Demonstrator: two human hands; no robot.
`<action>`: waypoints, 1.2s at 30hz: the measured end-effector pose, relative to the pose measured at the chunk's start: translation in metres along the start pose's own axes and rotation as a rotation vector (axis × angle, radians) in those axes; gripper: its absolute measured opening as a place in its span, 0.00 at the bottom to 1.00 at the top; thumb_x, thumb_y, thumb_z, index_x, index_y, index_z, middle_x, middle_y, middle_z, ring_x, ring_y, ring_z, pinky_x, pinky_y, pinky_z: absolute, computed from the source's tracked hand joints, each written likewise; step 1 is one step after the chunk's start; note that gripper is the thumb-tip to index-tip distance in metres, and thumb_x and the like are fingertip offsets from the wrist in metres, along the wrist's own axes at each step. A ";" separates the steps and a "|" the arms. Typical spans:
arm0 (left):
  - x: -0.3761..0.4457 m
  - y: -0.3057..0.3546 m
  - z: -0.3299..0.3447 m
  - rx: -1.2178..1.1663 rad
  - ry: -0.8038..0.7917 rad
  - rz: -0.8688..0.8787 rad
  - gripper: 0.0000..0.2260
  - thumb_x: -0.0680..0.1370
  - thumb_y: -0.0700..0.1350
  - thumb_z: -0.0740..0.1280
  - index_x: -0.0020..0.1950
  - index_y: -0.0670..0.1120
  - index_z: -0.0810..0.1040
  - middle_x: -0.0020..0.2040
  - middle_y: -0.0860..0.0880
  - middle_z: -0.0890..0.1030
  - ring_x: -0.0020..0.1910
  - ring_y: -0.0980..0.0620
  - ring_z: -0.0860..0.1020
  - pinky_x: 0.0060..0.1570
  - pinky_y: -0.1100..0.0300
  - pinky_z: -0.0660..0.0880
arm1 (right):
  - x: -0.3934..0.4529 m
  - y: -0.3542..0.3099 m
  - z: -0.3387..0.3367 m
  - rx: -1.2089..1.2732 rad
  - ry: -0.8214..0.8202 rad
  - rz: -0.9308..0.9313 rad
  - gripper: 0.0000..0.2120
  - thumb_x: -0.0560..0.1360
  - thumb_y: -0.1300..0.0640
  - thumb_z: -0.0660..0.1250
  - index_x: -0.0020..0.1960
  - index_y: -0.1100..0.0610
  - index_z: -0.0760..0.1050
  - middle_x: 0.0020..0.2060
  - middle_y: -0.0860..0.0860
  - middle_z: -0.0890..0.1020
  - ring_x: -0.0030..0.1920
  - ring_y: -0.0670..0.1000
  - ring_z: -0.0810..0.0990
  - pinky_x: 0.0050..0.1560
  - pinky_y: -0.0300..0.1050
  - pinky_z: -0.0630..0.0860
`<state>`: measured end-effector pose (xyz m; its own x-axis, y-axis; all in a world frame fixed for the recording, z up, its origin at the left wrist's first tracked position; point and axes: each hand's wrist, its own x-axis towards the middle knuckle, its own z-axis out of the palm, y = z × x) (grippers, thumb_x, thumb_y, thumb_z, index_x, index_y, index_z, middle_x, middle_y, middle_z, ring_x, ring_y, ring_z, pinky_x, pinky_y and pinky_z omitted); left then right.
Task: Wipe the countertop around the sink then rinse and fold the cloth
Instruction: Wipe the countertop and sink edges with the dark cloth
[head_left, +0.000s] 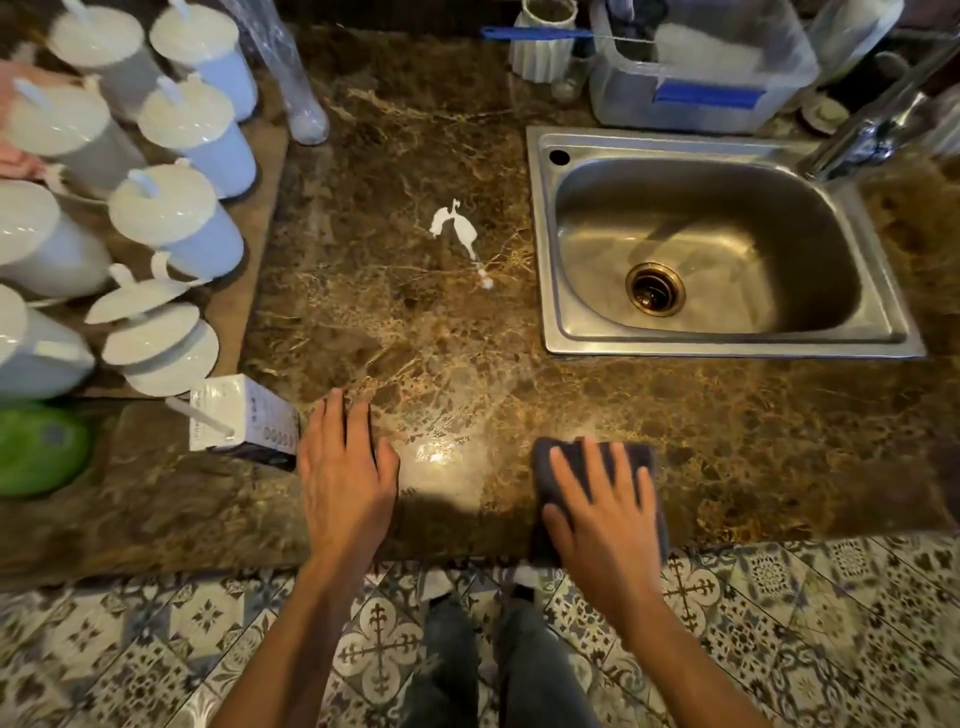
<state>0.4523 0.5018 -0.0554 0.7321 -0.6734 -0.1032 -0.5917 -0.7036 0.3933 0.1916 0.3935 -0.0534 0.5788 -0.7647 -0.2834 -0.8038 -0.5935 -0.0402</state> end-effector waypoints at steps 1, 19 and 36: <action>-0.001 -0.003 -0.001 0.017 -0.001 -0.007 0.23 0.83 0.48 0.61 0.77 0.46 0.65 0.80 0.42 0.61 0.80 0.42 0.56 0.78 0.42 0.53 | 0.010 0.010 -0.002 -0.012 0.020 0.088 0.29 0.82 0.38 0.47 0.81 0.43 0.51 0.82 0.54 0.53 0.81 0.62 0.51 0.77 0.66 0.54; 0.008 -0.042 -0.024 0.175 0.100 -0.177 0.21 0.83 0.48 0.61 0.75 0.43 0.67 0.77 0.36 0.64 0.77 0.35 0.61 0.75 0.39 0.59 | 0.032 -0.054 -0.010 -0.004 -0.003 -0.204 0.30 0.81 0.37 0.51 0.81 0.42 0.51 0.82 0.53 0.55 0.80 0.62 0.52 0.77 0.66 0.54; 0.018 -0.117 -0.052 0.166 0.086 0.020 0.21 0.81 0.46 0.63 0.74 0.43 0.68 0.75 0.38 0.67 0.75 0.37 0.63 0.75 0.41 0.58 | 0.018 -0.189 0.008 0.021 0.013 -0.189 0.29 0.82 0.37 0.51 0.81 0.44 0.53 0.82 0.53 0.55 0.80 0.63 0.53 0.76 0.68 0.55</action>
<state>0.5523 0.5835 -0.0560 0.7418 -0.6704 -0.0155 -0.6486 -0.7231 0.2376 0.3524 0.4939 -0.0585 0.7212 -0.6437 -0.2562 -0.6835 -0.7214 -0.1114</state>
